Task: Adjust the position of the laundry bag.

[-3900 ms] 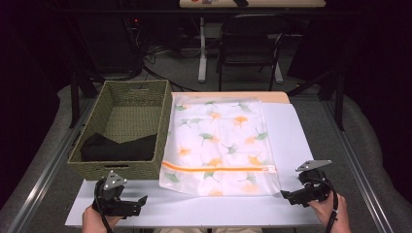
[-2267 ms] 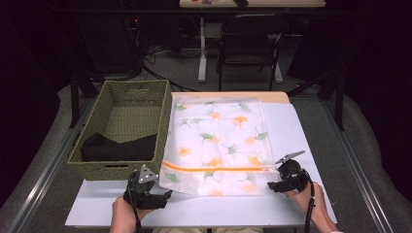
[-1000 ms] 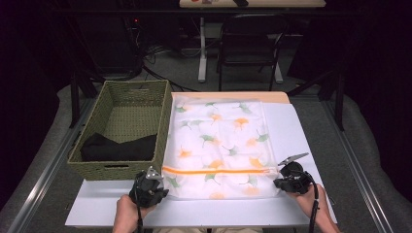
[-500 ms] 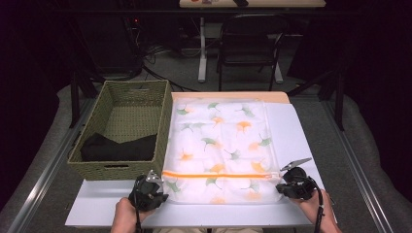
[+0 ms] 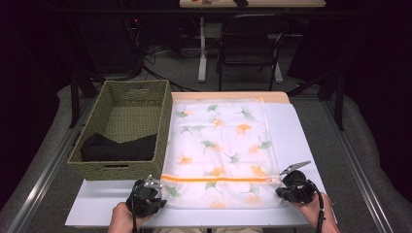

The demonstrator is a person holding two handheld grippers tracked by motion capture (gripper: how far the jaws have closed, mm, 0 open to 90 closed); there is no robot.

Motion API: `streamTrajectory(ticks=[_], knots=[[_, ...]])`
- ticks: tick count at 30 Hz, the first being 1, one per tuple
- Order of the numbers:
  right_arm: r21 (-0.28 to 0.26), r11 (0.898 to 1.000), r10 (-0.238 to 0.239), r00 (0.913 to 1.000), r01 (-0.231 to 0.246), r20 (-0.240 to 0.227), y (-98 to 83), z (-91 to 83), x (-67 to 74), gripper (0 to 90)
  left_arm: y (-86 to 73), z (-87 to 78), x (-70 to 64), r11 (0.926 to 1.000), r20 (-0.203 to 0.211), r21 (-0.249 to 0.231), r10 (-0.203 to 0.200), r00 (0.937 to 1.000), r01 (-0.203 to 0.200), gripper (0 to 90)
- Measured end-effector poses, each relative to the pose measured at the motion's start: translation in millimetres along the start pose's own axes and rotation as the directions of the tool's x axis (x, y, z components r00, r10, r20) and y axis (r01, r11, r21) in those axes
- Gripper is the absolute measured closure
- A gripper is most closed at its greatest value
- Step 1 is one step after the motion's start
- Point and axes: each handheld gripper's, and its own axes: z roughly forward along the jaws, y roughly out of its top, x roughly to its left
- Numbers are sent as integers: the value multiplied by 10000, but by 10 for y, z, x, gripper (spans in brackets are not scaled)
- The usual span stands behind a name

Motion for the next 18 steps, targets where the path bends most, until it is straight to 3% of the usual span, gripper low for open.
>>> streamTrajectory(ticks=[18], knots=[[245, 9997, -14, 9997, 20, -238, -41, -5, 37, 851, -38, -18, -45, 9990, 49, 376, 226, 9997, -228, 848]])
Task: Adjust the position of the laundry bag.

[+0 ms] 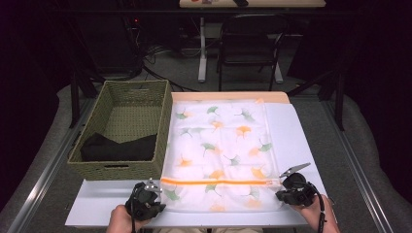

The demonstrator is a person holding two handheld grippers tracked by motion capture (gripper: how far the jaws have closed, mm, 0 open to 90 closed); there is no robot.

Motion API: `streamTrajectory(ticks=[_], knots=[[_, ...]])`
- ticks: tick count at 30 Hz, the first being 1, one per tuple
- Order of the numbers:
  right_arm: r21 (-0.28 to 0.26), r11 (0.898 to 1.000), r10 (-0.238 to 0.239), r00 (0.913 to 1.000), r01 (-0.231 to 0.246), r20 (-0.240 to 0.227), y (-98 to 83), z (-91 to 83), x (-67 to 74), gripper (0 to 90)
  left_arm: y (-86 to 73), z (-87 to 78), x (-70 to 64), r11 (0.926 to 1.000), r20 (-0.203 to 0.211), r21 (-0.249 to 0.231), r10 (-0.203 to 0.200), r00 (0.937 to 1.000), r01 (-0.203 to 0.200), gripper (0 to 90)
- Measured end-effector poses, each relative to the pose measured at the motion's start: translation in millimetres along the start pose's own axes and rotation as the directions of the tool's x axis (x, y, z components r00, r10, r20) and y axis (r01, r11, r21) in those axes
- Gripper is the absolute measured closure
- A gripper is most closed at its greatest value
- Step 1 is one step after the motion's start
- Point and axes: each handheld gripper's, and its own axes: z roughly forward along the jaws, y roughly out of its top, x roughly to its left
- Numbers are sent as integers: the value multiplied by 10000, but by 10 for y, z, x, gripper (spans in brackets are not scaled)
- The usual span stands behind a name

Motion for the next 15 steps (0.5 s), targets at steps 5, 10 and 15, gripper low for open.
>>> streamTrajectory(ticks=[5, 10, 15], knots=[[-77, 10000, 53, 9996, -55, -268, 5, -15, -34, 522, 0, -76, -11, 9993, 69, -385, 42, 10000, -39, 471], [-351, 9986, 403, 9992, -401, 56, -3, -49, -95, 212, 36, -138, -78, 9967, 209, -756, 308, 9993, -292, 273], [-392, 9991, 183, 9997, -189, -151, 4, -38, -129, 141, 82, -193, -114, 9909, 66, -1259, 487, 9988, -474, 169]])
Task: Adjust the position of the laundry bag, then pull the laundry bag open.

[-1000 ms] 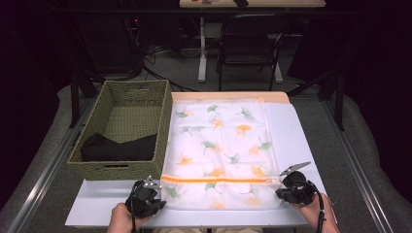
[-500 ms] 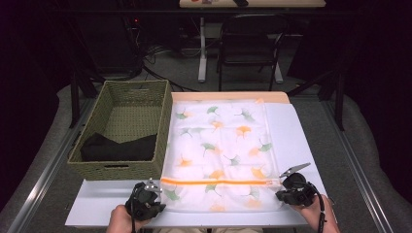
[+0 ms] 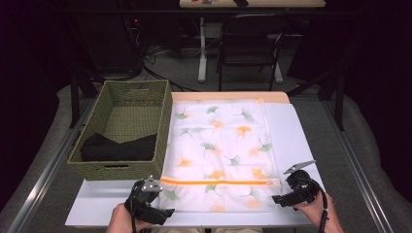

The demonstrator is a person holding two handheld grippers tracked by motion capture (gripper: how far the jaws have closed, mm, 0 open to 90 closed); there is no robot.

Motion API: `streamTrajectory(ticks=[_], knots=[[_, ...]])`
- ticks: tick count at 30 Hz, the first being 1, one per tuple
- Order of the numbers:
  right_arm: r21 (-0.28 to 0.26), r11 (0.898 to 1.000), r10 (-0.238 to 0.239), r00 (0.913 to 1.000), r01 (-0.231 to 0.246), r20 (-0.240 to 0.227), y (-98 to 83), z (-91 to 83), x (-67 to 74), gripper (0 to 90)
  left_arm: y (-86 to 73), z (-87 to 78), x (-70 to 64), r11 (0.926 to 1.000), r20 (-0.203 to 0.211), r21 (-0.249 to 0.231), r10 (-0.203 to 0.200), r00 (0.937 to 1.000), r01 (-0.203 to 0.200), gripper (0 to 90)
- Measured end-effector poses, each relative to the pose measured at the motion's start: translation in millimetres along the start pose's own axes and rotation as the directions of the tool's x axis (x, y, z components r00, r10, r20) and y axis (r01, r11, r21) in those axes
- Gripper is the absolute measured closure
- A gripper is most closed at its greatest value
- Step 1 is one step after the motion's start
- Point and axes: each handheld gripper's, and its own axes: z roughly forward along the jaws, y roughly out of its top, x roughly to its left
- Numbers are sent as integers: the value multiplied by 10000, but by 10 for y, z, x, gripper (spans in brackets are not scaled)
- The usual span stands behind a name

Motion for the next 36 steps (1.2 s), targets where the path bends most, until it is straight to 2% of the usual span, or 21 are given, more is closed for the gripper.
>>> streamTrajectory(ticks=[5, 9, 11, 13, 14, 16, 20, 24, 26, 30, 31, 33, 36], knots=[[-129, 9999, -14, 10000, 15, 58, 13, -3, -25, 110, 59, 1, -4, 9999, 20, -117, 123, 9999, -122, 124], [-166, 9999, 47, 9999, -45, 146, 31, -6, -64, 75, 122, 22, -38, 9991, -182, -243, 332, 9993, -336, 102], [-166, 9998, 100, 9998, -97, 173, 42, -2, -76, 68, 147, 25, -51, 9984, -62, -403, 382, 9993, -384, 99], [-236, 9997, 60, 9996, -53, 285, 49, 3, -94, 69, 173, 50, -61, 9972, -259, -430, 595, 9979, -606, 100], [-207, 9998, 48, 9994, -41, 337, 54, 4, -102, 70, 183, 67, -59, 9970, -107, -447, 621, 9980, -625, 100], [-284, 9996, 65, 9996, -57, 270, 61, 14, -115, 81, 200, 101, -63, 9965, -167, -456, 699, 9974, -706, 101], [-290, 9995, 117, 9993, -107, 360, 79, 19, -131, 132, 223, 144, -88, 9943, -40, -322, 1013, 9948, -1014, 97], [-439, 9990, 134, 9995, -121, 300, 94, 36, -158, 144, 247, 171, -132, 9925, 172, -368, 1173, 9930, -1166, 95], [-408, 9990, 208, 9994, -196, 287, 107, 45, -161, 153, 263, 194, -153, 9918, 119, -388, 1222, 9924, -1216, 94], [-386, 9990, 230, 9994, -220, 269, 129, 76, -173, 214, 300, 258, -190, 9907, 250, -207, 1353, 9905, -1348, 93], [-376, 9990, 246, 9992, -235, 306, 134, 82, -175, 233, 312, 278, -198, 9885, 331, -229, 1501, 9881, -1493, 94], [-351, 9987, 385, 9988, -374, 302, 146, 87, -166, 277, 327, 298, -222, 9873, 331, -221, 1579, 9869, -1572, 93], [-375, 9988, 317, 9989, -303, 359, 153, 94, -170, 320, 356, 325, -253, 9840, 275, -251, 1773, 9838, -1766, 93]])
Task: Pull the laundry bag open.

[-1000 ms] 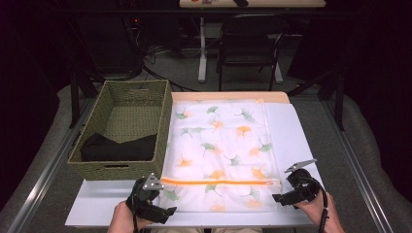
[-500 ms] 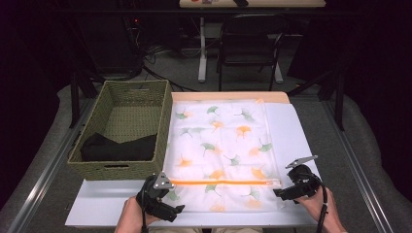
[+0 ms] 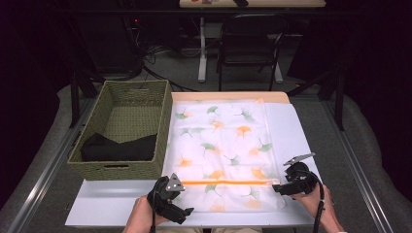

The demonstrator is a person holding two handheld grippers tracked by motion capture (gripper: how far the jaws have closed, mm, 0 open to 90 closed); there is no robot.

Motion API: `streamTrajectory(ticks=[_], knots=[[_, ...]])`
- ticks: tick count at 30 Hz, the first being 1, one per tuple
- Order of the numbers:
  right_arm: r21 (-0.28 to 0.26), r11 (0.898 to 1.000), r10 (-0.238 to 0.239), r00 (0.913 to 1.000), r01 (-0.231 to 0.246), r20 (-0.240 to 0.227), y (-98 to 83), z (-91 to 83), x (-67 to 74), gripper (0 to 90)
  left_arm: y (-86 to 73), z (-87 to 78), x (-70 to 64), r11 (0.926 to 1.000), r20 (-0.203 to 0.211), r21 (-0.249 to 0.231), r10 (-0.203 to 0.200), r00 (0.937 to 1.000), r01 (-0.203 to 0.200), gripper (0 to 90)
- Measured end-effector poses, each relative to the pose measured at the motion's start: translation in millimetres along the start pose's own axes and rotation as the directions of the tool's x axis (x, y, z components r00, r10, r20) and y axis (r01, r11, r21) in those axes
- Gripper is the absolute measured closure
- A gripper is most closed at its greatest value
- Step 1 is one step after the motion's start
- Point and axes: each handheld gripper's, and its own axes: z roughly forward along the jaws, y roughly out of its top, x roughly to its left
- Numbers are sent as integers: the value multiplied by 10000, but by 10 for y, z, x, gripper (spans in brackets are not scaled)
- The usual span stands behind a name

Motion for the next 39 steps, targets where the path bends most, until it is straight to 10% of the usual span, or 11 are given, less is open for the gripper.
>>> streamTrajectory(ticks=[39], knots=[[-153, 9974, 701, 9974, -704, -185, 37, 69, 15, 775, 326, 230, -85, 9983, 562, -197, 562, 9968, -552, 176]])
